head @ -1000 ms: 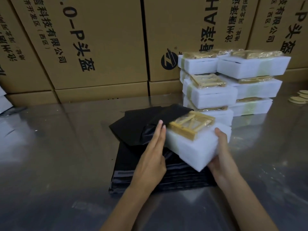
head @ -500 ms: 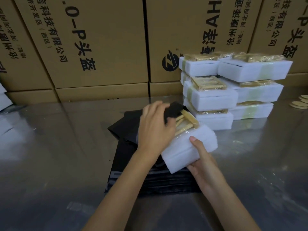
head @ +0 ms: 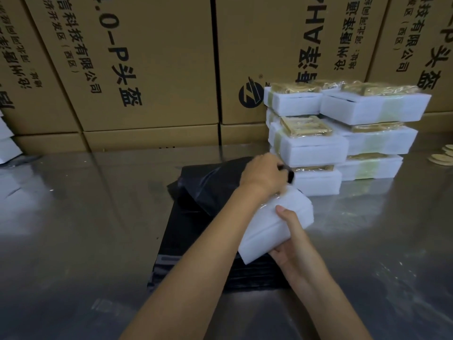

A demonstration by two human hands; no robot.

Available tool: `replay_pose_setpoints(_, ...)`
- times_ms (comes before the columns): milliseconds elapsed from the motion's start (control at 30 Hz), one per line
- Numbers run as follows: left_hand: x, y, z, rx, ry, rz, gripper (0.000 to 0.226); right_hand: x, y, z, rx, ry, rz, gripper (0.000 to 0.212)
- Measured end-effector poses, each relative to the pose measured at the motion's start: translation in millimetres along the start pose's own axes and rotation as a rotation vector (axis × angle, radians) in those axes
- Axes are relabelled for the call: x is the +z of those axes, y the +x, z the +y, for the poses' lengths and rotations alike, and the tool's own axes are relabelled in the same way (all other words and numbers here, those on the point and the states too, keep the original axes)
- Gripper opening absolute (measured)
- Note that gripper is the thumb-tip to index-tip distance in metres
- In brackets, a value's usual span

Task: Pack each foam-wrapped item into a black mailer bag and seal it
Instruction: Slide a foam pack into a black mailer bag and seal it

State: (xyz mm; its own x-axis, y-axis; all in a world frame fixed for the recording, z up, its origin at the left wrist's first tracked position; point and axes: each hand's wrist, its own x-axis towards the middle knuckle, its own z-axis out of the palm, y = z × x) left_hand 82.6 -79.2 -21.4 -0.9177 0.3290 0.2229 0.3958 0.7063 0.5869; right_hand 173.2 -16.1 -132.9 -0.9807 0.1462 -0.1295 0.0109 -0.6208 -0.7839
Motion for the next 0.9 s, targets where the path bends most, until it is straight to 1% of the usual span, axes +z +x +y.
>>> replay_pose_setpoints(33,4,-8,2,0.049,0.021,-0.017,0.028,0,2,1,0.015,0.034,0.002,0.049)
replay_pose_setpoints(100,16,-24,5,0.137,0.075,-0.015,0.025,2,5,3,0.042,0.095,0.026,0.035)
replay_pose_setpoints(133,21,-33,5,0.178,0.105,-0.017,0.026,2,5,2,0.058,0.118,0.046,0.031)
replay_pose_setpoints(200,25,-47,-1,0.241,0.150,-0.017,0.034,0,2,1,0.062,0.151,0.023,0.036)
replay_pose_setpoints(233,23,-52,-7,0.256,0.169,0.016,0.037,-2,0,0,0.063,0.153,-0.003,0.038)
replay_pose_setpoints(333,11,-66,-38,0.274,0.160,0.238,0.037,-3,-5,-5,0.097,0.178,-0.030,0.048)
replay_pose_setpoints(400,1,-75,-68,0.215,0.007,0.399,0.037,-1,-7,-5,0.094,0.221,-0.018,0.054)
replay_pose_setpoints(433,-2,-80,-84,0.133,-0.112,0.434,0.039,0,-7,-5,0.090,0.242,-0.010,0.056)
replay_pose_setpoints(467,-5,-83,-98,0.009,-0.233,0.408,0.041,2,-7,-6,0.087,0.254,0.003,0.057)
replay_pose_setpoints(500,-7,-86,-108,-0.146,-0.348,0.309,0.043,3,-7,-6,0.085,0.259,0.014,0.057)
replay_pose_setpoints(533,-7,-88,-116,-0.289,-0.485,0.151,0.049,5,-7,-5,0.086,0.266,0.021,0.056)
replay_pose_setpoints(567,-5,-89,-120,-0.394,-0.626,-0.013,0.060,8,-7,-4,0.091,0.276,0.025,0.055)
replay_pose_setpoints(600,-3,-89,-123,-0.440,-0.727,-0.127,0.071,11,-7,-3,0.097,0.290,0.027,0.054)
replay_pose_setpoints(633,-2,-88,-124,-0.436,-0.752,-0.179,0.079,15,-6,-3,0.101,0.306,0.030,0.053)
replay_pose_setpoints(667,-1,-87,-124,-0.412,-0.717,-0.175,0.081,19,-6,-3,0.100,0.321,0.034,0.053)
replay_pose_setpoints(700,0,-85,-124,-0.393,-0.634,-0.128,0.079,22,-6,-3,0.098,0.341,0.040,0.053)
replay_pose_setpoints(767,4,-84,-132,-0.357,-0.349,-0.002,0.077,27,-5,-5,0.092,0.397,0.055,0.054)
replay_pose_setpoints(833,10,-89,-138,-0.334,-0.065,0.070,0.075,31,-3,-5,0.082,0.445,0.068,0.056)
replay_pose_setpoints(867,11,-92,-139,-0.332,-0.017,0.082,0.071,34,-3,-4,0.080,0.455,0.074,0.057)
replay_pose_setpoints(900,13,-93,-139,-0.332,-0.029,0.080,0.067,38,-3,-3,0.084,0.460,0.081,0.057)
